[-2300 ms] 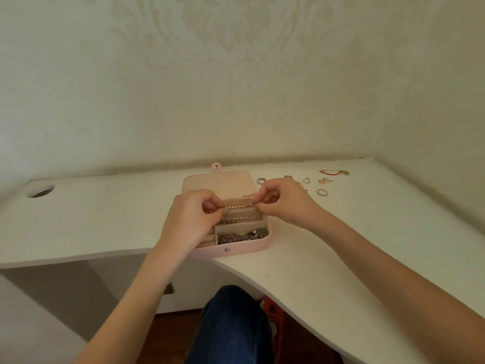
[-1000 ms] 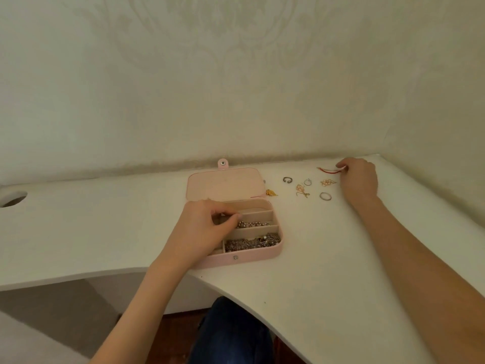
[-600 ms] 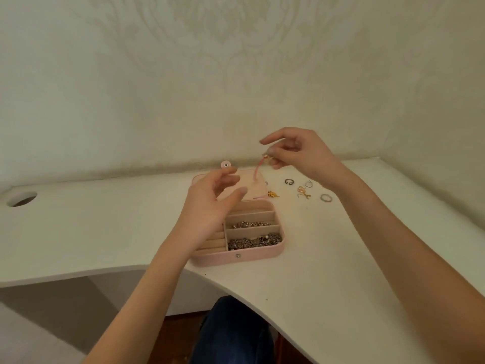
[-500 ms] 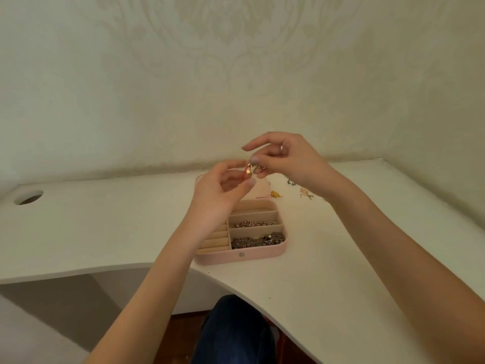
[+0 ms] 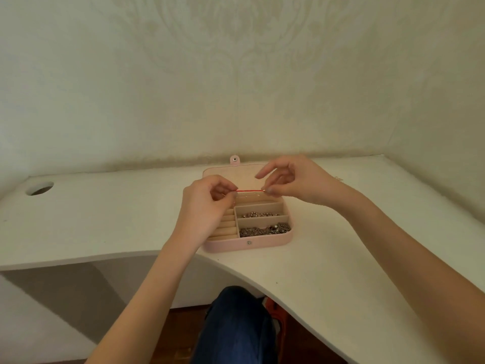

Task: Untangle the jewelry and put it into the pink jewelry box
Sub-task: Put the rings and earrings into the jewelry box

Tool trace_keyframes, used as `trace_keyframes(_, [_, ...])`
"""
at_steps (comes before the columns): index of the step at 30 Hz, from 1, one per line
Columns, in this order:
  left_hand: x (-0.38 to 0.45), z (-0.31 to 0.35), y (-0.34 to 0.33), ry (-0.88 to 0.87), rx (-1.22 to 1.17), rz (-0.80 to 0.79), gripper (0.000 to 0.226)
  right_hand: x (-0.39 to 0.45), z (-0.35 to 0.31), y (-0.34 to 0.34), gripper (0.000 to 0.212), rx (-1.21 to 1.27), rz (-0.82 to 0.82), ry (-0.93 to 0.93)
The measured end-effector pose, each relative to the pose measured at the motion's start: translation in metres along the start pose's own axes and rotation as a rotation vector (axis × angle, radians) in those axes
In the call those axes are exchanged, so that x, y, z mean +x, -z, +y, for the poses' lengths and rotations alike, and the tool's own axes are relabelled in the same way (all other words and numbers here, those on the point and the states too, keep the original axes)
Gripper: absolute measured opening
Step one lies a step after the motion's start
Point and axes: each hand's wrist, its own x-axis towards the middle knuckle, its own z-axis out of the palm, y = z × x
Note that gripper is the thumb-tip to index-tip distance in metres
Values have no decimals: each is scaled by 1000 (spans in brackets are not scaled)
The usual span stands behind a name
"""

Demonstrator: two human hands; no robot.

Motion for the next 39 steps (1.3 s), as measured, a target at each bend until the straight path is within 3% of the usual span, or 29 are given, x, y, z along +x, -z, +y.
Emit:
trace_keyframes(5, [2,5,-7,-17,65,-47,20,-11,12,-2,37,-152,-42,22])
trace_keyframes(10, [2,3,-11,-102,163,-140,16,-10,18,4,17,-101,12,-71])
trace_keyframes(16, [-4,-2,-6,-105,241,-222,16,-9,20,5,19,-68,40,-138])
trace_keyframes(26, [-2,-4,-10,-178,398,-277,17,-6,24,0,12,-333,-26,-74])
trace_keyframes(28, [-1,-4,-10,-199,435,-281,19,-5,26,6,16,-324,16,-57])
trace_keyframes(34, [-2,-11,-8,-165,331,-251,21,10,58,30,17,-398,353,-121])
trace_keyframes(39, [-6,-16,-7,-122,384,-222,26,16,72,16,23,-498,242,-135])
